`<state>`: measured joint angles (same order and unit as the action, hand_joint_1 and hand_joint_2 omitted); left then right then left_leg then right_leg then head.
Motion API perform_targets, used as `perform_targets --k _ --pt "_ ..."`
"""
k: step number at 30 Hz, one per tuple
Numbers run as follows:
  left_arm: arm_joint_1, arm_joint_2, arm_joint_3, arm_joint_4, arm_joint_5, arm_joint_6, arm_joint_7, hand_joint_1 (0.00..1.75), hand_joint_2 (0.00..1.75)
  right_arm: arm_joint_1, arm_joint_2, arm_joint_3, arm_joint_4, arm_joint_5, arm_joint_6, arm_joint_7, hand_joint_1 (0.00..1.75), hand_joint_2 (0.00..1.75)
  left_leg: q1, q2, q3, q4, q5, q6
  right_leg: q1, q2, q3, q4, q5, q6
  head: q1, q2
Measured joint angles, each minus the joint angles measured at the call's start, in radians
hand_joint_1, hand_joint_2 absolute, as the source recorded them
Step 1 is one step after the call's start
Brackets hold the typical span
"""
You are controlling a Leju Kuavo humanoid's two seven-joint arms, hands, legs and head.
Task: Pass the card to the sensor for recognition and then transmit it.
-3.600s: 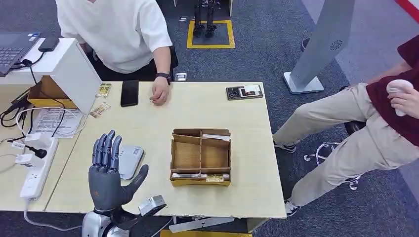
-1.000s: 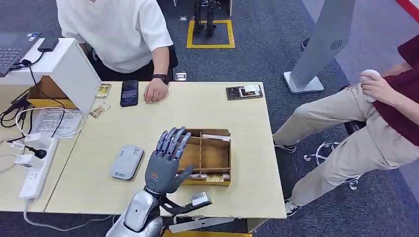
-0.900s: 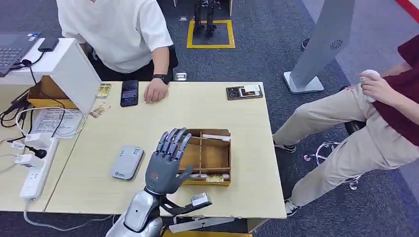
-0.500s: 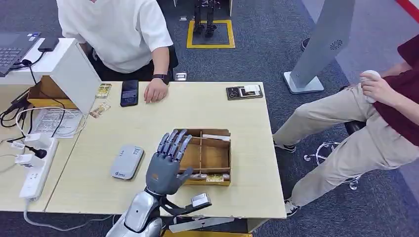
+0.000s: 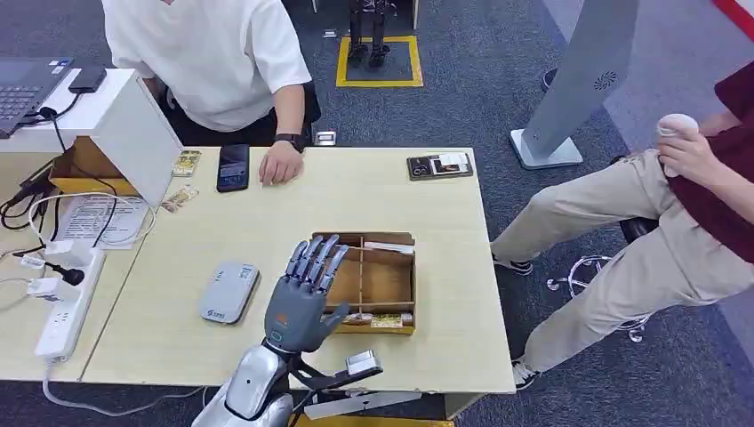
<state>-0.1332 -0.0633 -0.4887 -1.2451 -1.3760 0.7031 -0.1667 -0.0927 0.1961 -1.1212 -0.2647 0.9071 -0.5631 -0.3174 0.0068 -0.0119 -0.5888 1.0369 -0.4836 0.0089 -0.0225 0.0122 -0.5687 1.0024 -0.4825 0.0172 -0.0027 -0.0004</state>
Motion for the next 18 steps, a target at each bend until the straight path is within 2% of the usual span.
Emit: perform_targets --k 18 --pt "-0.005 0.0 -0.001 0.006 0.0 0.0 0.0 0.0 1.75 0.0 0.0 0.0 0.0 0.0 0.0 0.0 0.0 1.75 0.0 0.0 0.0 0.0 0.0 0.0 0.0 0.0 0.0 0.0 0.0 0.0 0.0 0.0"
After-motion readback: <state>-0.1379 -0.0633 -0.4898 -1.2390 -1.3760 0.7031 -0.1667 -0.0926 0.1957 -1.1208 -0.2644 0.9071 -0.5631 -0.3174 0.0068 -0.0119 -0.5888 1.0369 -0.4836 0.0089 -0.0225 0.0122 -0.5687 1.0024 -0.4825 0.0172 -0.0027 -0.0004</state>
